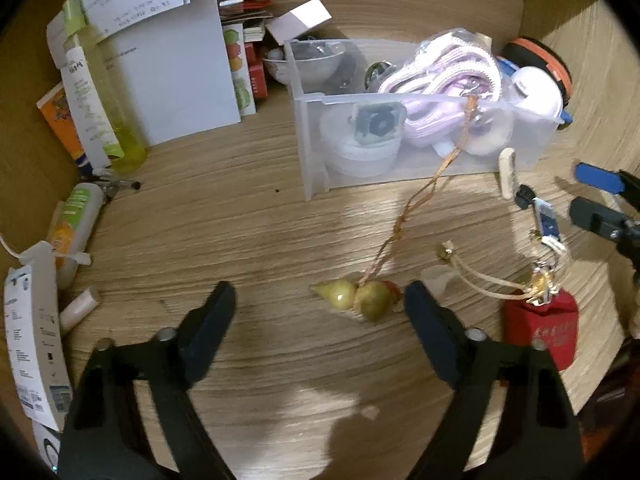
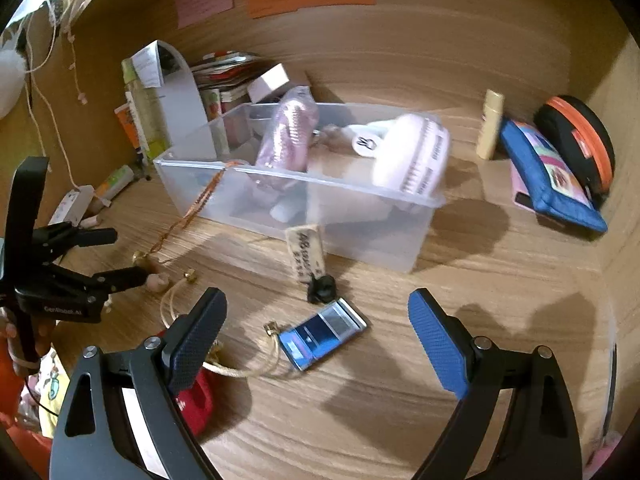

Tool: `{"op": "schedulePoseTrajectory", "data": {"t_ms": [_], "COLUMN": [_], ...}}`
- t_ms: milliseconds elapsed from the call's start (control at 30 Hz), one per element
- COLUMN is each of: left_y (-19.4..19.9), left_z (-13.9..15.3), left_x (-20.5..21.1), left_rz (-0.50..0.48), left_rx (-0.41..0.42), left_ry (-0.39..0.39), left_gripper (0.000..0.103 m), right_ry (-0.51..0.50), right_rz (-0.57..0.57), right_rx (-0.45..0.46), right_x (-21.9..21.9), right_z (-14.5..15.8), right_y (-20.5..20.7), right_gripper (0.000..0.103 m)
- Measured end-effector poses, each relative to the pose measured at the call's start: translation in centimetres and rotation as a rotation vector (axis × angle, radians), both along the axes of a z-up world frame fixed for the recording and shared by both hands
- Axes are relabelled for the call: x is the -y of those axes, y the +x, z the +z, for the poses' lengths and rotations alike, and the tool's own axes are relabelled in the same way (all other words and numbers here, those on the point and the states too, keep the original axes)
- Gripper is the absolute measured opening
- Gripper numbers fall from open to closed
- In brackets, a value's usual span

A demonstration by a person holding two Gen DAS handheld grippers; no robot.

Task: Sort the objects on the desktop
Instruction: 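Withdraw both grippers from the bin toward the gourd and eraser, then grasp the green gourd with left gripper while right grasps the white eraser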

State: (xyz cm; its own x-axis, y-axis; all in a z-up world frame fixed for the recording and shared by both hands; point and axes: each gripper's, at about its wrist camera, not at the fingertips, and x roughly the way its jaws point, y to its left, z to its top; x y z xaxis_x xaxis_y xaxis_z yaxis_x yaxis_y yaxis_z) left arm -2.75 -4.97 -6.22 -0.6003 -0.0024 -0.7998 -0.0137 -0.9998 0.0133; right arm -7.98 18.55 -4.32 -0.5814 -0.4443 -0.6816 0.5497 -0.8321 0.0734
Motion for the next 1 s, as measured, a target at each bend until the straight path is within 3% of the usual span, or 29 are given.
{"op": "schedulePoseTrajectory", "data": {"t_ms": [33,133,367,533,733,867,1000], "left_y": [-0.1,-0.3,-0.1,-0.5,-0.9,-1.0,-0.8], "left_z": [-0.1,-0.6,-0.7,-0.8,-0.9,-0.9,-0.8], "left_x": [-0.1,-0.1,0.1,-0.3,-0.9,-0.4,0.2], "left_rz": [0.000,-0.012,-0.021,-0.057,-0.100,-0.099,-0.092], "left_rx": [0.007,0.031,0.010,0.006,-0.007,-0.017,-0.029], "left_ry": [0.005,0.023,0.033,0.024,0.017,0.050,0.084], "left_gripper": [0.066,0.056,0.050,0.050,0.039,0.039,0.038], "right_ry": [0.001,-0.004,-0.006,0.027,0.062,0.043,0.036], "right_rz": [0.004,0.013,0.031,0.054,0.034,0.028,0.018], "right_rx": [0.001,0.013,0.046,0.074,0.101,0.133,0.129], "right_x": [0.2,0.9,2.3,3.5,4.6,4.8,4.8], "right_z": [0.0,0.0,-0.2,-1.0,-2.0,-2.6,-2.7], "right_y": [-0.1,-0.6,-1.9,-2.6,-3.7,-4.4,-4.6], "right_gripper": [0.091,0.091,0.086,0.063,0.053,0.052,0.036]}}
